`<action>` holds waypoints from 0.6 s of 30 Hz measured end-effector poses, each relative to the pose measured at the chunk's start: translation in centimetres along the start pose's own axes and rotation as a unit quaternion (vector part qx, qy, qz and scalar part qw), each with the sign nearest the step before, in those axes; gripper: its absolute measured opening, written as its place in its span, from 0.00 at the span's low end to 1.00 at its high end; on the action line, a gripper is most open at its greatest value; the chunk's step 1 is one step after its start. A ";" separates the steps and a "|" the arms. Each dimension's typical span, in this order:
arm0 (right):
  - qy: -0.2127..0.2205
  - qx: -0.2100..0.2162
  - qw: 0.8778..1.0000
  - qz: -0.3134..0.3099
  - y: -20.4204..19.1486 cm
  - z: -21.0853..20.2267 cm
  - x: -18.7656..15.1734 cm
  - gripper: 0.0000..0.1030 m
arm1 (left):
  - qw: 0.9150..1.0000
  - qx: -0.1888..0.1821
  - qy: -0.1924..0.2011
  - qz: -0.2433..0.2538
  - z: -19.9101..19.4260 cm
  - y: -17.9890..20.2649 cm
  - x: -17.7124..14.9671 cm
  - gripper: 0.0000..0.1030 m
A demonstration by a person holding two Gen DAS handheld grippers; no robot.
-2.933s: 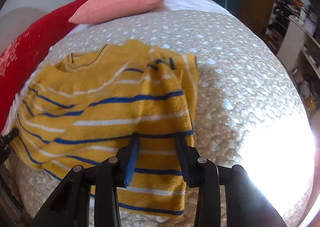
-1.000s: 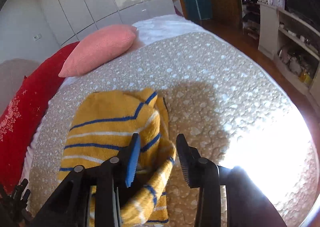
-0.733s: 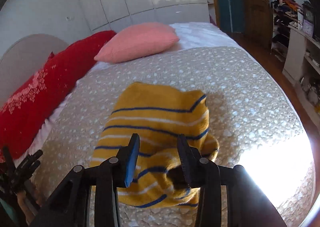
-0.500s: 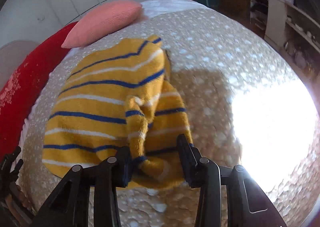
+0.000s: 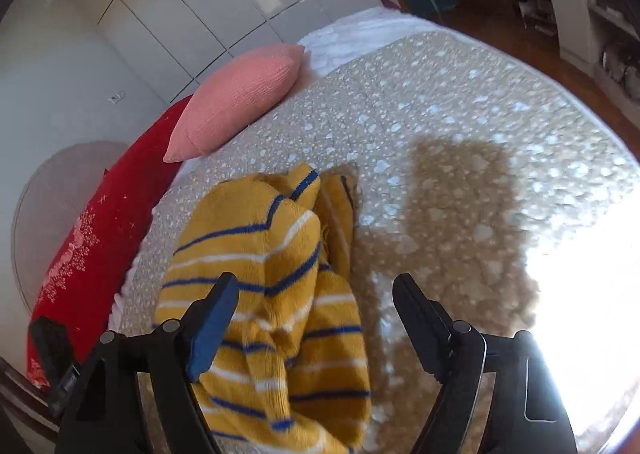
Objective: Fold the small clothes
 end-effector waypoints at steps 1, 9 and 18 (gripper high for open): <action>-0.019 0.012 1.000 0.014 0.3 1.7 0.5 0.81 | 1.000 -0.022 -0.010 0.001 1.4 0.7 0.1 0.92; -0.078 0.074 0.994 0.024 -2.1 6.7 2.1 0.52 | 0.995 -0.074 -0.045 0.053 4.4 4.8 -0.5 0.56; -0.031 0.011 0.999 -0.011 -3.2 7.8 2.1 0.69 | 0.997 0.039 -0.001 0.072 1.7 3.7 1.3 0.72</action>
Point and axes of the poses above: each gripper's, at about its wrist camera, not at the fingertips, and z roughly the way its jaws point, y to its right, x to its top, the point moved 2 cm from there along z, roughly the way its jaws point, and after that the axes turned 12 degrees about z, right-handed, at the moved point
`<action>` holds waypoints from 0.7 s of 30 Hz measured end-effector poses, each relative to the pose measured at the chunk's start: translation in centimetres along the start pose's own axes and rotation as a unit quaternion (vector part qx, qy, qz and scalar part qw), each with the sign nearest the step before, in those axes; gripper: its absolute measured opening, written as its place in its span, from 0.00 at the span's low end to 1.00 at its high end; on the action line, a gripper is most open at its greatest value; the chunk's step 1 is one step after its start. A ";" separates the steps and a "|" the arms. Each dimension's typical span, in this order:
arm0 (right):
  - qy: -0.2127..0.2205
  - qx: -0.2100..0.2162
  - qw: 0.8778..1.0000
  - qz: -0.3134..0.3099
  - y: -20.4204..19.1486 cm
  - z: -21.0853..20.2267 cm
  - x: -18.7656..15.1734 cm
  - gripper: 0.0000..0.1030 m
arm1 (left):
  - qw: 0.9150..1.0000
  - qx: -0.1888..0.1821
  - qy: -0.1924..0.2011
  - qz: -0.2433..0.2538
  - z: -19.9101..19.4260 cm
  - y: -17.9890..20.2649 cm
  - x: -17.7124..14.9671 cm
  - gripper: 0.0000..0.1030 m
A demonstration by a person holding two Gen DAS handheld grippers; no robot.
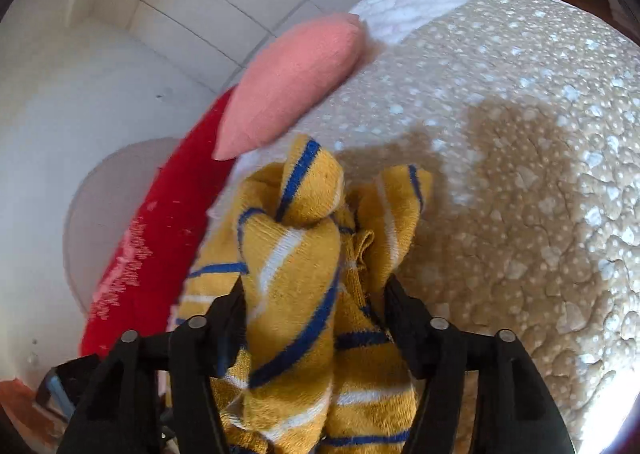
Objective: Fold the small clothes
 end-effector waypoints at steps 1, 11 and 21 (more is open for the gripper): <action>-0.001 -0.005 1.000 0.010 0.5 0.2 0.0 0.69 | 1.000 0.022 -0.018 -0.001 0.7 -0.4 -0.5 0.72; 0.045 0.083 0.993 -0.077 -6.1 -11.1 -3.5 0.68 | 0.996 0.052 0.057 -0.046 -5.0 -3.0 -1.8 0.83; 0.073 -0.113 0.990 -0.050 0.2 -6.9 -4.7 0.71 | 0.982 0.138 0.132 -0.001 -13.1 -0.6 -2.2 0.86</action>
Point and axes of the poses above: each gripper's, at about its wrist camera, not at the fingertips, and z roughly the way its jaws point, y to its right, x to its top, the point moved 2 cm from there along z, roughly the way its jaws point, and after that the axes turned 12 degrees about z, right-handed, at the moved point
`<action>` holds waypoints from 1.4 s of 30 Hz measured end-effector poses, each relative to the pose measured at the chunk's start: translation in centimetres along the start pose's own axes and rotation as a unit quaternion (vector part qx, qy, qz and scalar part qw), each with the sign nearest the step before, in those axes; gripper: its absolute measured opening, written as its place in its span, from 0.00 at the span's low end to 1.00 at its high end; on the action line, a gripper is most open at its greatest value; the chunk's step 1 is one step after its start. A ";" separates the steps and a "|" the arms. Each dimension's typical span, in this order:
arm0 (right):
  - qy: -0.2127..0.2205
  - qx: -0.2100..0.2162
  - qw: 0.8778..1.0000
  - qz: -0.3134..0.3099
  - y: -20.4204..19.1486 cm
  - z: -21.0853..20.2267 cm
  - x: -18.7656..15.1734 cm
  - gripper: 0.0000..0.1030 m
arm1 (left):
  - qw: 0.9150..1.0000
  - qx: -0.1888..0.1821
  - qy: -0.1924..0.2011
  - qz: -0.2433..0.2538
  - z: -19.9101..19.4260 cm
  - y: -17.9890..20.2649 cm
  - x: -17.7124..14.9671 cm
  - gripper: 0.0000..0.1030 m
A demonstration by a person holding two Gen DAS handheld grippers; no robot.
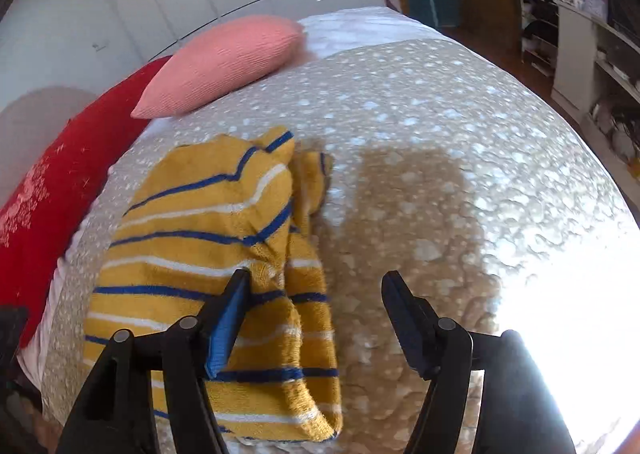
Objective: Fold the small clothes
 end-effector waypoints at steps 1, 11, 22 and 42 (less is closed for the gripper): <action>0.009 0.023 1.000 0.018 0.2 -1.2 -0.2 0.71 | 1.000 0.006 0.008 0.006 -1.6 0.2 -0.2 0.89; 0.040 0.088 0.995 -0.019 0.3 -11.1 -10.4 0.76 | 0.973 0.175 0.089 0.118 -13.6 6.1 -1.6 1.00; 0.113 0.067 0.991 -0.033 0.9 -18.2 -14.9 0.84 | 0.988 0.112 0.053 0.094 -18.0 10.0 -2.2 1.00; 0.088 0.014 0.991 -0.104 0.1 -14.8 -18.0 0.86 | 0.975 0.159 -0.115 0.107 -11.6 8.5 -7.8 1.00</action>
Point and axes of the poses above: each gripper's, at about its wrist camera, not at the fingertips, and z roughly the way its jaws point, y to its right, x to its top, the point moved 2 cm from there along z, roughly the way its jaws point, and after that the axes turned 12 degrees about z, right-handed, at the moved point
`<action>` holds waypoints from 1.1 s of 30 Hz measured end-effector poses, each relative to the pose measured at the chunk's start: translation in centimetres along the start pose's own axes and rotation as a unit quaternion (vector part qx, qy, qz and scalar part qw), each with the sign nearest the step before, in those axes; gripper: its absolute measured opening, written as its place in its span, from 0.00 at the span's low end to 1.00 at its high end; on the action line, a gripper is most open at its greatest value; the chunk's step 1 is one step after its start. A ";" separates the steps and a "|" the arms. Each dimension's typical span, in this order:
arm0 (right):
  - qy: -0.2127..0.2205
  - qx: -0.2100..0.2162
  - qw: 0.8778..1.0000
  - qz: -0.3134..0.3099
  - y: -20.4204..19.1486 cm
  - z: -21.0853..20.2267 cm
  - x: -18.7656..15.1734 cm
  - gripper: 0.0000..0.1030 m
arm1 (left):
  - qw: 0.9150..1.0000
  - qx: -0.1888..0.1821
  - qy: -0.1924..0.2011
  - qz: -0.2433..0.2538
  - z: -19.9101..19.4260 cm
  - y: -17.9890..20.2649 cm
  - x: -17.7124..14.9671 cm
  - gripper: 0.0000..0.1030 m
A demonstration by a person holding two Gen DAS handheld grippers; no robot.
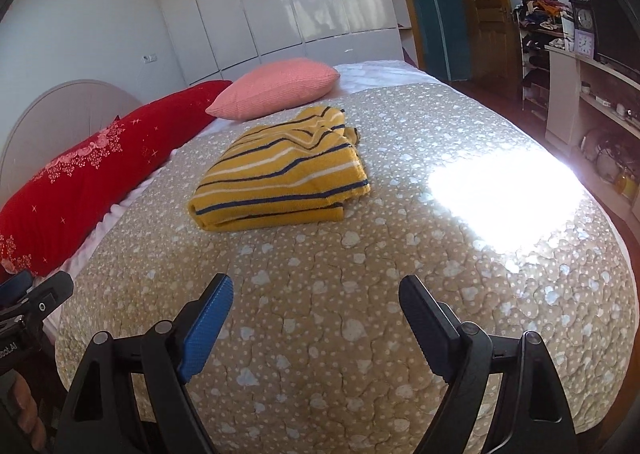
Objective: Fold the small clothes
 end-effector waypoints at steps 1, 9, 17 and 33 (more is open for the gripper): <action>0.000 0.000 1.000 -0.001 0.0 0.0 -0.1 0.86 | 1.000 0.000 -0.003 0.003 0.1 0.1 -0.1 1.00; -0.001 -0.002 1.000 0.002 0.3 0.1 -0.2 0.87 | 1.000 -0.008 -0.015 0.015 0.6 0.9 -0.4 1.00; -0.008 -0.004 1.000 -0.004 0.1 0.3 -0.3 0.87 | 0.999 -0.020 -0.036 0.015 1.4 1.4 -0.9 1.00; -0.022 -0.006 1.000 -0.013 -0.3 1.0 -0.7 0.87 | 0.998 -0.042 -0.055 0.012 2.3 1.7 -1.3 1.00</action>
Point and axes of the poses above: each gripper's, at about its wrist camera, not at the fingertips, and z roughly the way its jaws point, y to its right, x to its top, the point moved 2 cm from there along z, roughly the way its jaws point, and after that the axes turned 12 degrees about z, right-handed, at the moved point
